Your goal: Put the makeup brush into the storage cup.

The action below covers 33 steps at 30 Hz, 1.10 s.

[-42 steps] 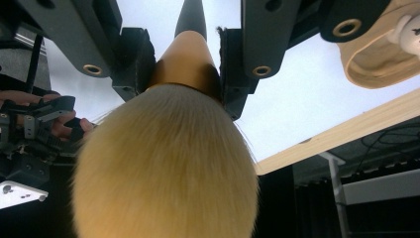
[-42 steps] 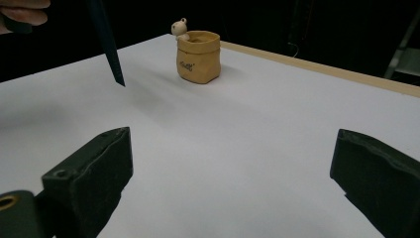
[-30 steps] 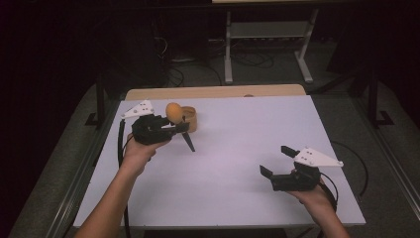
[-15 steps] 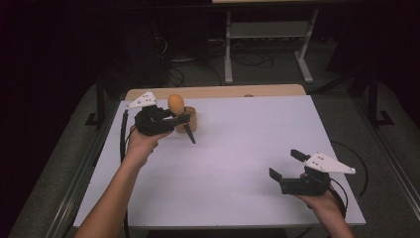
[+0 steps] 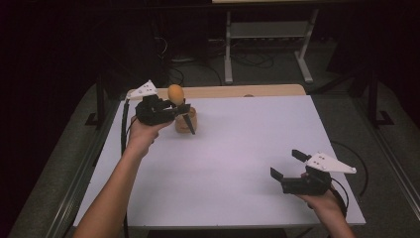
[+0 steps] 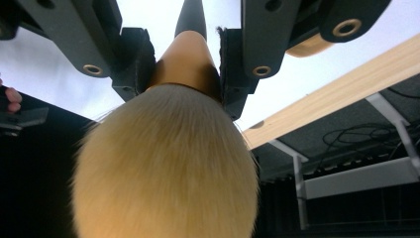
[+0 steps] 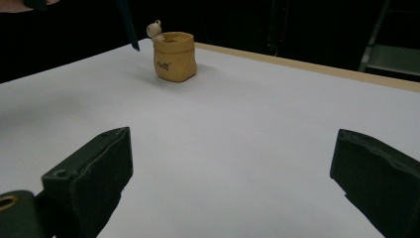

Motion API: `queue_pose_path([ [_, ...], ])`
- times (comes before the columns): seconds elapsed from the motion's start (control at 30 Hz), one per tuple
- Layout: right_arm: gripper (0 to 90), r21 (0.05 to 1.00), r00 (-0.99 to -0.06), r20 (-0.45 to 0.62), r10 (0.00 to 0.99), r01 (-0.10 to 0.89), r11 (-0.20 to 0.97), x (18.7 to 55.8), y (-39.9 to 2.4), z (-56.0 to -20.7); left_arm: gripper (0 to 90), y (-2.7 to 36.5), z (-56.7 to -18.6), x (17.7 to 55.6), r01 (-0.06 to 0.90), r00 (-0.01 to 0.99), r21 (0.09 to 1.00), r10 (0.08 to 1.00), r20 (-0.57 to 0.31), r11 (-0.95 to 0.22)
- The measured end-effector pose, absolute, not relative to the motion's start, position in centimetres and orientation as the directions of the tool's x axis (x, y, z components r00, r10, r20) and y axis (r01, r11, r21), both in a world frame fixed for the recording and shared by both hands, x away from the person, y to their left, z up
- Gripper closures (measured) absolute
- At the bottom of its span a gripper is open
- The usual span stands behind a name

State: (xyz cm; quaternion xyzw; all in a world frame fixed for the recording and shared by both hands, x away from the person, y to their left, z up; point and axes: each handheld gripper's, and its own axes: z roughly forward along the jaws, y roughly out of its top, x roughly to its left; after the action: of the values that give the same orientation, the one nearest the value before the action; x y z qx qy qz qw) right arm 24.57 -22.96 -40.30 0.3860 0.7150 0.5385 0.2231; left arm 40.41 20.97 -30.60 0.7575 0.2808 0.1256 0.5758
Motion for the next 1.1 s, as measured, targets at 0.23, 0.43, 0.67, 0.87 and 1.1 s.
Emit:
queue_pose_path([
  [0.23,2.2,0.943,-0.604,0.098,0.791,0.311,0.12,24.6,-23.0,-40.3,62.9,20.9,-30.2,41.5,0.272,0.798,0.945,0.591,-0.118,-0.18],
  [0.43,2.2,0.943,-0.605,0.096,0.791,0.31,0.122,24.6,-23.0,-40.3,62.9,20.7,-29.8,42.5,0.26,0.787,0.948,0.609,-0.099,-0.182],
  [0.67,2.2,0.943,-0.606,0.096,0.79,0.309,0.122,24.5,-23.0,-40.3,62.9,20.9,-30.0,44.1,0.257,0.765,0.952,0.636,-0.095,-0.168],
  [0.87,2.2,0.943,-0.606,0.1,0.789,0.311,0.12,24.6,-23.0,-40.4,62.8,21.1,-30.3,45.0,0.258,0.751,0.952,0.654,-0.091,-0.164],
  [1.1,2.2,0.943,-0.604,0.102,0.791,0.312,0.116,24.6,-23.2,-40.3,62.8,21.2,-31.2,46.0,0.267,0.732,0.948,0.676,-0.083,-0.173],
])
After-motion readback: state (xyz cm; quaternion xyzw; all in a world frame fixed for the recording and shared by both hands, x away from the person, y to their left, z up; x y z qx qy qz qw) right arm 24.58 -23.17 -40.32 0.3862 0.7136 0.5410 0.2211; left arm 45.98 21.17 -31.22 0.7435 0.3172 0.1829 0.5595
